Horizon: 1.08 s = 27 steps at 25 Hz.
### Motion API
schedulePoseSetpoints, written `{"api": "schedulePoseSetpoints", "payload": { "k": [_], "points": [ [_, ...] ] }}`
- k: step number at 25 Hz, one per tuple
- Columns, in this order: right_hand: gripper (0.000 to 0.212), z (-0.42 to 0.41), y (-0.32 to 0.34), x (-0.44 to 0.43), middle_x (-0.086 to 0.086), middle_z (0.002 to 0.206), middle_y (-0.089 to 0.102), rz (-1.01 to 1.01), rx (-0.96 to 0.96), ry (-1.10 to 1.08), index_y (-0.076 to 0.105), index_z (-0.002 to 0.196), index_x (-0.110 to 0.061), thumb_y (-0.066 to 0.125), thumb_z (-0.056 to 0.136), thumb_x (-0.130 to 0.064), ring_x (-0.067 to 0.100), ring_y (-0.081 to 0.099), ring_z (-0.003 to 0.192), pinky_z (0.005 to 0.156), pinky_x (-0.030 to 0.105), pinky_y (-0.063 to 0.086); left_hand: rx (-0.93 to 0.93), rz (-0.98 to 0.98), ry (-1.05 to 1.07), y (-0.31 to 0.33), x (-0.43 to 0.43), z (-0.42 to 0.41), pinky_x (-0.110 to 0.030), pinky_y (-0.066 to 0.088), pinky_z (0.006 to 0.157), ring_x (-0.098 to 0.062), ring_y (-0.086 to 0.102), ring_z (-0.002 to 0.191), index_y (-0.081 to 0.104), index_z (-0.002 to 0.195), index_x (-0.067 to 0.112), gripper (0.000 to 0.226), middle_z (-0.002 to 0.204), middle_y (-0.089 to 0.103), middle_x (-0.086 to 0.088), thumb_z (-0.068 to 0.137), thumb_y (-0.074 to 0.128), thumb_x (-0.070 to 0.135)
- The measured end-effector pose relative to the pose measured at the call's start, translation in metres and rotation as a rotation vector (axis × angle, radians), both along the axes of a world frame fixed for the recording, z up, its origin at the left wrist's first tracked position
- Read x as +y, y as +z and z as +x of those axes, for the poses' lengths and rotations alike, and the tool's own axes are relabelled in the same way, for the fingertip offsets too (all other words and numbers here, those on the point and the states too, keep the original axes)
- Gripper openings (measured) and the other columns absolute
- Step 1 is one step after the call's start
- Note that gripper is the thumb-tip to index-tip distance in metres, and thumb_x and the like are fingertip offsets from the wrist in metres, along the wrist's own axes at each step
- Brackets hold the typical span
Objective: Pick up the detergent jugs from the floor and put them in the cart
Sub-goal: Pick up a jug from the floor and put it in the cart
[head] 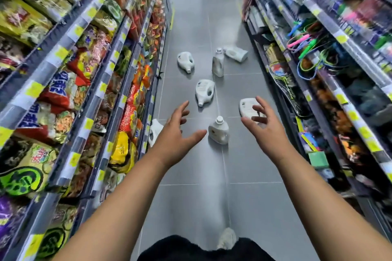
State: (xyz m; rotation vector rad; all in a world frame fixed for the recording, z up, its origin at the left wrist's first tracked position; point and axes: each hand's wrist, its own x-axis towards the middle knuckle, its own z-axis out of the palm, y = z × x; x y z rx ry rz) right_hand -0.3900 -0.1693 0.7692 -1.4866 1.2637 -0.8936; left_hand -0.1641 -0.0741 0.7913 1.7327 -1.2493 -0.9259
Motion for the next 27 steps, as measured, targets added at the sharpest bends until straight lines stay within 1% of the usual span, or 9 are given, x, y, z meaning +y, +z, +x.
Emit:
{"api": "schedulePoseSetpoints", "payload": {
  "k": [7,10,14,17,19,20,23,24,27],
  "points": [
    [0.065,0.028,-0.056,-0.101,-0.007,0.133,0.048,0.089,0.092,-0.074,0.037,0.137,-0.047,0.072,0.084,-0.034,0.013,0.054,0.112,0.092,0.031,0.043,-0.058,0.03,-0.128,-0.043,-0.139,0.031,-0.026,0.04,0.102,-0.006,0.047,0.122,0.027,0.144,0.048,0.076,0.139,0.046,0.01,0.085,0.073,0.033],
    [0.07,0.045,-0.09,-0.15,-0.006,0.135,0.046,0.137,0.146,-0.129,0.037,0.141,-0.042,0.074,0.082,-0.033,0.014,0.053,0.111,0.097,0.038,0.047,-0.07,0.059,-0.203,-0.076,-0.207,0.049,-0.02,0.039,0.096,-0.004,0.048,0.119,0.029,0.146,0.044,0.078,0.137,0.046,0.008,0.084,0.075,0.03],
    [0.073,0.073,-0.137,-0.212,-0.004,0.137,0.043,0.248,0.184,-0.234,0.035,0.141,-0.047,0.074,0.081,-0.037,0.014,0.052,0.113,0.099,0.046,0.048,-0.091,0.078,-0.327,-0.129,-0.302,0.075,-0.019,0.043,0.097,0.003,0.05,0.113,0.032,0.139,0.049,0.075,0.135,0.047,0.008,0.083,0.077,0.027],
    [0.072,0.084,-0.164,-0.248,-0.004,0.136,0.043,0.313,0.202,-0.307,0.034,0.142,-0.044,0.073,0.082,-0.037,0.013,0.051,0.112,0.098,0.044,0.048,-0.128,0.098,-0.418,-0.164,-0.361,0.086,-0.006,0.037,0.092,0.013,0.049,0.11,0.032,0.136,0.051,0.075,0.136,0.046,0.007,0.082,0.077,0.027],
    [0.071,0.087,-0.188,-0.266,-0.006,0.134,0.043,0.34,0.197,-0.358,0.035,0.143,-0.042,0.072,0.083,-0.037,0.013,0.051,0.111,0.098,0.041,0.048,-0.142,0.123,-0.444,-0.192,-0.393,0.089,-0.003,0.036,0.091,0.008,0.05,0.108,0.032,0.139,0.048,0.075,0.138,0.046,0.005,0.082,0.077,0.027],
    [0.07,0.086,-0.203,-0.273,-0.006,0.134,0.043,0.356,0.198,-0.384,0.035,0.143,-0.041,0.072,0.083,-0.038,0.013,0.052,0.111,0.098,0.04,0.048,-0.152,0.146,-0.461,-0.209,-0.408,0.087,-0.006,0.038,0.092,0.003,0.05,0.109,0.033,0.141,0.045,0.076,0.138,0.046,0.004,0.082,0.077,0.028],
    [0.07,0.081,-0.251,-0.288,-0.004,0.135,0.045,0.424,0.216,-0.402,0.035,0.144,-0.04,0.07,0.084,-0.039,0.014,0.052,0.111,0.094,0.033,0.045,-0.179,0.21,-0.534,-0.261,-0.436,0.079,-0.03,0.045,0.102,-0.01,0.051,0.118,0.033,0.147,0.035,0.083,0.136,0.046,0.003,0.078,0.08,0.031],
    [0.069,0.08,-0.265,-0.293,-0.004,0.136,0.045,0.447,0.217,-0.394,0.035,0.144,-0.04,0.07,0.084,-0.04,0.014,0.052,0.11,0.093,0.03,0.044,-0.191,0.221,-0.55,-0.276,-0.442,0.075,-0.034,0.045,0.104,-0.013,0.051,0.121,0.033,0.148,0.033,0.084,0.135,0.045,0.002,0.078,0.08,0.032],
    [0.068,0.074,-0.304,-0.306,-0.005,0.135,0.045,0.512,0.205,-0.372,0.035,0.143,-0.041,0.07,0.084,-0.039,0.014,0.052,0.11,0.09,0.027,0.041,-0.198,0.281,-0.53,-0.316,-0.454,0.063,-0.033,0.043,0.104,-0.014,0.049,0.127,0.033,0.147,0.035,0.085,0.139,0.044,0.001,0.076,0.08,0.036]
  ]
}}
